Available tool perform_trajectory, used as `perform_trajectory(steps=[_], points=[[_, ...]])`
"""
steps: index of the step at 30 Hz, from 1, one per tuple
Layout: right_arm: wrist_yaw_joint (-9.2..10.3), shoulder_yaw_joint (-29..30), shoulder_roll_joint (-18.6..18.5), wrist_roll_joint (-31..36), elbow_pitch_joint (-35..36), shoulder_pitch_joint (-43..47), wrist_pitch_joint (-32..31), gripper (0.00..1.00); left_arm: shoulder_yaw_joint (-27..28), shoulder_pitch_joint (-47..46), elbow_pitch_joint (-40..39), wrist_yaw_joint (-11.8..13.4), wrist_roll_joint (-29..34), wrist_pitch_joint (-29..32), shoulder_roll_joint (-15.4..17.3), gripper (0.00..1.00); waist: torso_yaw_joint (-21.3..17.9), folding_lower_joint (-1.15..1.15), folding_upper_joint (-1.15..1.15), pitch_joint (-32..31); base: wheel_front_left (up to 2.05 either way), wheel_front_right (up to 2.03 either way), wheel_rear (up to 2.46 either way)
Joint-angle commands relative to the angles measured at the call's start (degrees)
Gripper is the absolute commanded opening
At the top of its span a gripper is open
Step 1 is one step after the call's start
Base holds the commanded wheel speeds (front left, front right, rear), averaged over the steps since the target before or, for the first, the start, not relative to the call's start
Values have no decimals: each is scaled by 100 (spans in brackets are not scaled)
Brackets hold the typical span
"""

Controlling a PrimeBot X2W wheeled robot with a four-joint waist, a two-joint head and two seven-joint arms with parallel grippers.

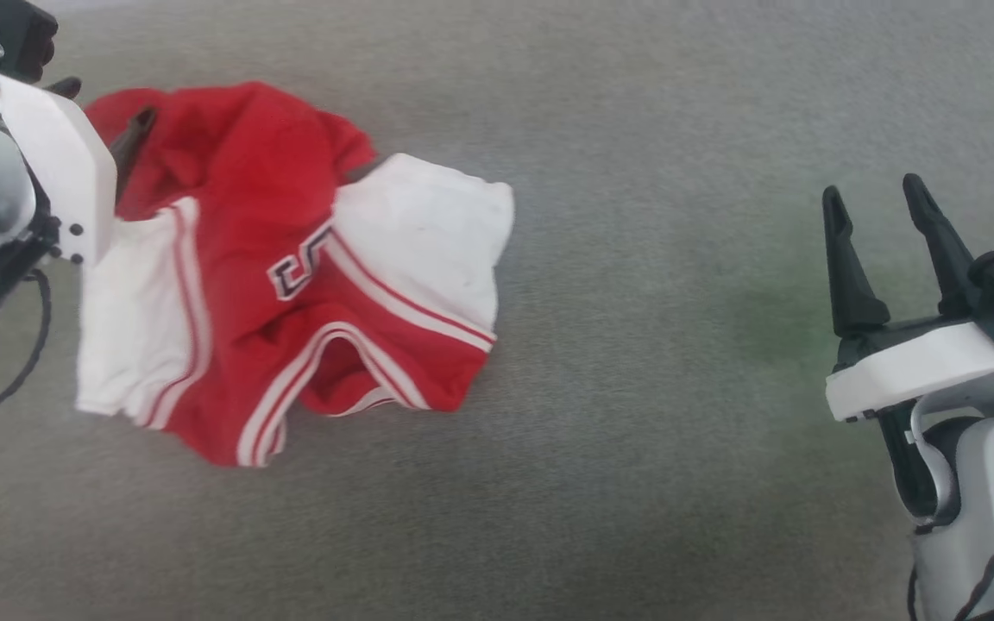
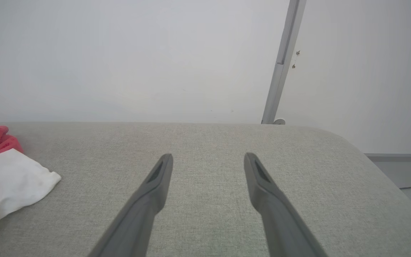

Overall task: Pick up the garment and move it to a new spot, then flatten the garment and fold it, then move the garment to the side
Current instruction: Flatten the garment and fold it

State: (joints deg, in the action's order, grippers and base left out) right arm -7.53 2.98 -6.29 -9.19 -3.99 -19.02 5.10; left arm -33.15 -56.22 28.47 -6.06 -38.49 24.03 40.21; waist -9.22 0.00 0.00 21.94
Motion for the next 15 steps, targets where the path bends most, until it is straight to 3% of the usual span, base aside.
perform_trajectory(steps=[1, 15], points=[[8, -108, -111, -69, -15, 43, -118, 100, 88, 248, -191, 141, 0, -299, -11, 100, 342, 0, 0, -225, 0, 0, 0], [8, -1076, -794, -525, -342, -230, -964, 100, 710, 2025, -1355, 882, -288, -2442, -184, 100, 1521, 0, 0, -729, 0, 0, 0]])
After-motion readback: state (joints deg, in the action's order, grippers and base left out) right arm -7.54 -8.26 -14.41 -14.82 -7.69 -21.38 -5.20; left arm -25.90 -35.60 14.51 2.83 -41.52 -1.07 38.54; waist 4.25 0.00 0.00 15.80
